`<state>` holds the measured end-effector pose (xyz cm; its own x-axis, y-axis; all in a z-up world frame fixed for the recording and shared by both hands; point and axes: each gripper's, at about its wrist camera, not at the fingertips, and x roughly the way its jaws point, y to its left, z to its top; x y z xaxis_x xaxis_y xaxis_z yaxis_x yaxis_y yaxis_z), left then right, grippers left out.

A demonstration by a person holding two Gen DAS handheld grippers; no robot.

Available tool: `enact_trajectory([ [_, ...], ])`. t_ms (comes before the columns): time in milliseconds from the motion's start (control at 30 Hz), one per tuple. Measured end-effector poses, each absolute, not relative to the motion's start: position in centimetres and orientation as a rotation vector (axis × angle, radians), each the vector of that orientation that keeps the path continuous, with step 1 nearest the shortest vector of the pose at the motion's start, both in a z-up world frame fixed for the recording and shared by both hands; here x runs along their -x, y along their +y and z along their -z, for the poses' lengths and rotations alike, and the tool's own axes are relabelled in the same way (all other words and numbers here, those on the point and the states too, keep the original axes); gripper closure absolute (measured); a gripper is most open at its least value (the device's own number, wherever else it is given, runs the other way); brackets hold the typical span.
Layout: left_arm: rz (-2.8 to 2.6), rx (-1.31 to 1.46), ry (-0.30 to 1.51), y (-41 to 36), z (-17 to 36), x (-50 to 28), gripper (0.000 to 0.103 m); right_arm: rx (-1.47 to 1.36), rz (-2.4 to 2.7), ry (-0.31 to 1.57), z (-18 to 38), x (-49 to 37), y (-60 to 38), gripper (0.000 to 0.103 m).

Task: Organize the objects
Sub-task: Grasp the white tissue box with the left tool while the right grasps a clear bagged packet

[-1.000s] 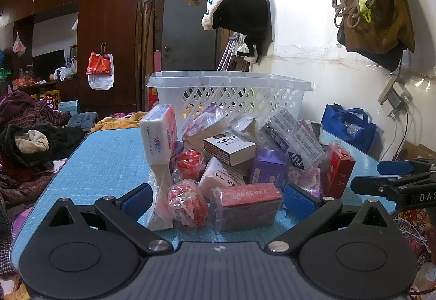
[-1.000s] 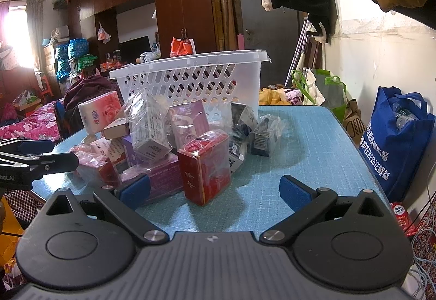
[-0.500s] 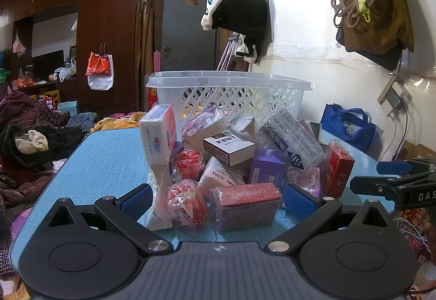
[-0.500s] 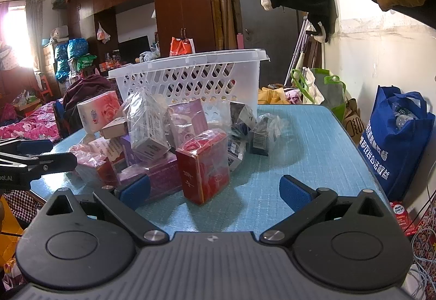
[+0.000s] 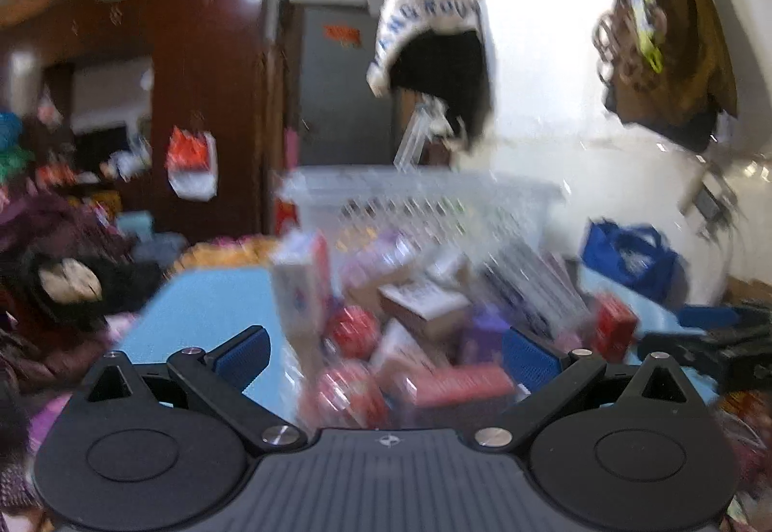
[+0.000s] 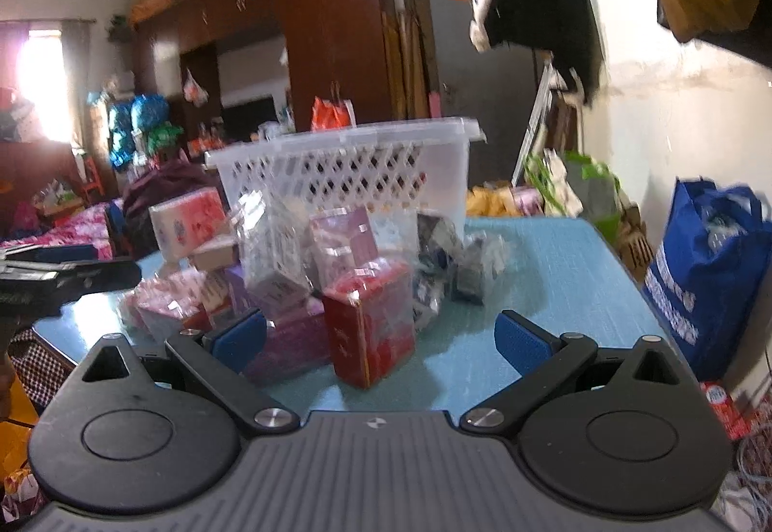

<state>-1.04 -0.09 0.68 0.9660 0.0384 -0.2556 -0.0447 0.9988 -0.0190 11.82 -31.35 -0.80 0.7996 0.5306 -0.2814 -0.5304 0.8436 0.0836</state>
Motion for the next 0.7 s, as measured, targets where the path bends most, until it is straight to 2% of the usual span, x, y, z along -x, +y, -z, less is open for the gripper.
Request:
enact_trajectory([
  [67, -0.046, 0.047, 0.222, 0.8, -0.5, 0.9, 0.000, -0.007, -0.538, 0.250, 1.0, -11.6, -31.6, 0.000],
  [133, -0.073, 0.043, 0.281, 1.6, -0.3, 0.2, 0.000, 0.005, -0.518, 0.227, 1.0, -11.7, -31.7, 0.000],
  [333, -0.028, 0.067, 0.280, 4.1, 0.7, 0.3, 0.000, -0.029, -0.536, 0.196, 0.8, -11.8, -32.2, 0.000],
  [433, -0.013, 0.078, 0.269, 4.6, 0.4, -0.1, 0.004, -0.039, -0.577, 0.201, 0.5, -12.2, -31.6, 0.001],
  [533, -0.010, 0.074, 0.237, 4.8, -0.5, -1.2, 0.008, 0.021, -0.624, 0.197, 0.0, -12.4, -29.4, 0.004],
  [667, -0.017, 0.065, 0.225, 5.0, -2.0, -3.7, 0.016, 0.123, -0.654, 0.193, 0.0, -12.6, -25.8, 0.014],
  [700, -0.016, 0.058, 0.235, 5.0, -2.2, -4.4, 0.017, 0.152, -0.652, 0.203, 0.1, -12.7, -24.8, 0.021],
])
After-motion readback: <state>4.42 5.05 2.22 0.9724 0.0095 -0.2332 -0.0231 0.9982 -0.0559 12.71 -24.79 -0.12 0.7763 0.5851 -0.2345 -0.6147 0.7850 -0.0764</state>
